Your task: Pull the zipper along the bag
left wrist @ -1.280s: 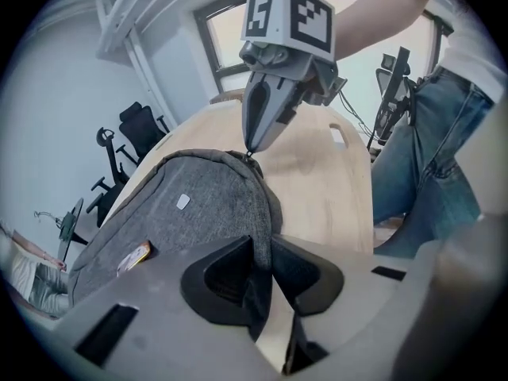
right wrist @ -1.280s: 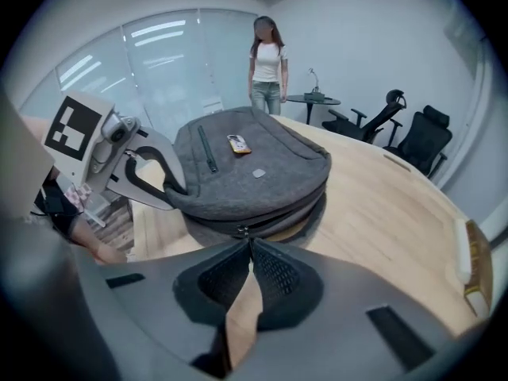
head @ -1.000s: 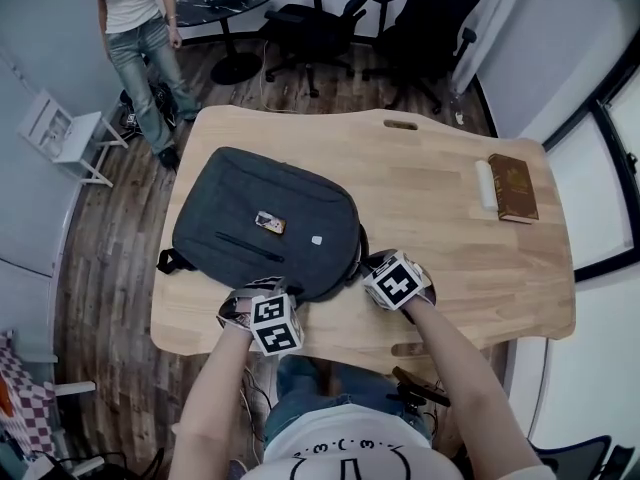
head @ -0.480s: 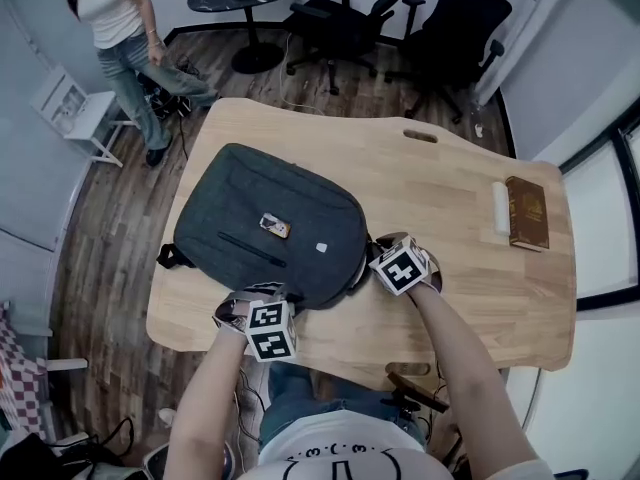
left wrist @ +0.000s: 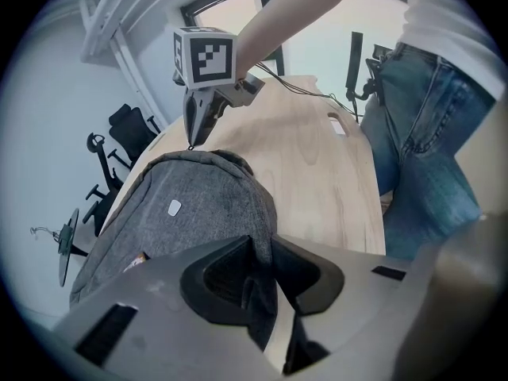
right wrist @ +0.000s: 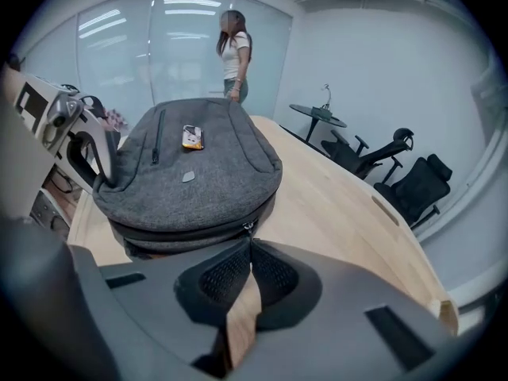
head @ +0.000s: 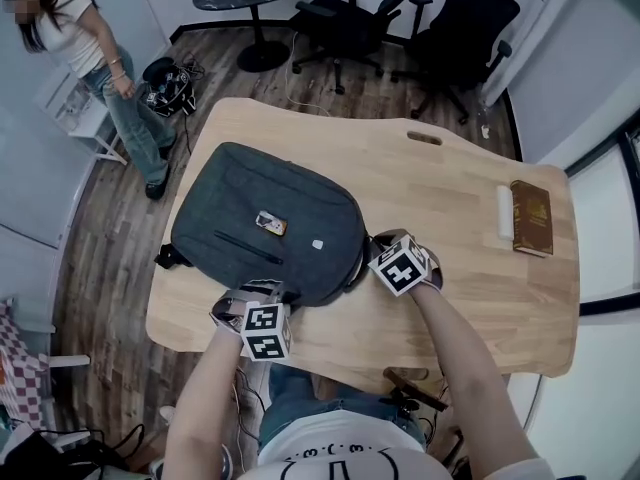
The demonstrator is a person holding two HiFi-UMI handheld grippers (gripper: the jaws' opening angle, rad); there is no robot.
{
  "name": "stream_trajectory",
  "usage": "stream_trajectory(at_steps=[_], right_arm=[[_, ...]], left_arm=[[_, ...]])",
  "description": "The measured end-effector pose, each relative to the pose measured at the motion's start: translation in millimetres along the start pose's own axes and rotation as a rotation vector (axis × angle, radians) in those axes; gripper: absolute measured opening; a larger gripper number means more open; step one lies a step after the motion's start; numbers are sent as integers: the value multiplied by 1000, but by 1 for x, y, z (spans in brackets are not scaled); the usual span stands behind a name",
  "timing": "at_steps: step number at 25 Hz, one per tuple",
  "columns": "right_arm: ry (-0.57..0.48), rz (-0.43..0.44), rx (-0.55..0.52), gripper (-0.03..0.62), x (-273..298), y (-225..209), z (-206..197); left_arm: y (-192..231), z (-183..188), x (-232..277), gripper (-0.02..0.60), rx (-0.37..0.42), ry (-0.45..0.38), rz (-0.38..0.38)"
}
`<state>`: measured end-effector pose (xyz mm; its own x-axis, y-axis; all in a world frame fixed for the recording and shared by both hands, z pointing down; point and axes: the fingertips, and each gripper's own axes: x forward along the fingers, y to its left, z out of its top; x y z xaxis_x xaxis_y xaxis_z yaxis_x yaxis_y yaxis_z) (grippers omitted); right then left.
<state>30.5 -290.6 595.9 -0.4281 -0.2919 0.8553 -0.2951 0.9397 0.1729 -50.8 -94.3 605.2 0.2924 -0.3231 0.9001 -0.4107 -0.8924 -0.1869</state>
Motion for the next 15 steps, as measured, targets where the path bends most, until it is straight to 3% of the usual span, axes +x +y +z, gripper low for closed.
stream_trajectory(at_steps=[5,9,12,15], right_arm=[[-12,41,97,58,-21,28,-25],[-5,62,125,58,-38,57,-45],[-11,109,177,58,-47,83,-47],[-12,171,236,58,-53,112,-43]], left_arm=[[-5,-19,-4,86,8,27,-41],[7,-42,-10,89,-104,50,-38],[28,-61,-15,92,-154,102,22],[51,-82,-17,95,-148,190,116]])
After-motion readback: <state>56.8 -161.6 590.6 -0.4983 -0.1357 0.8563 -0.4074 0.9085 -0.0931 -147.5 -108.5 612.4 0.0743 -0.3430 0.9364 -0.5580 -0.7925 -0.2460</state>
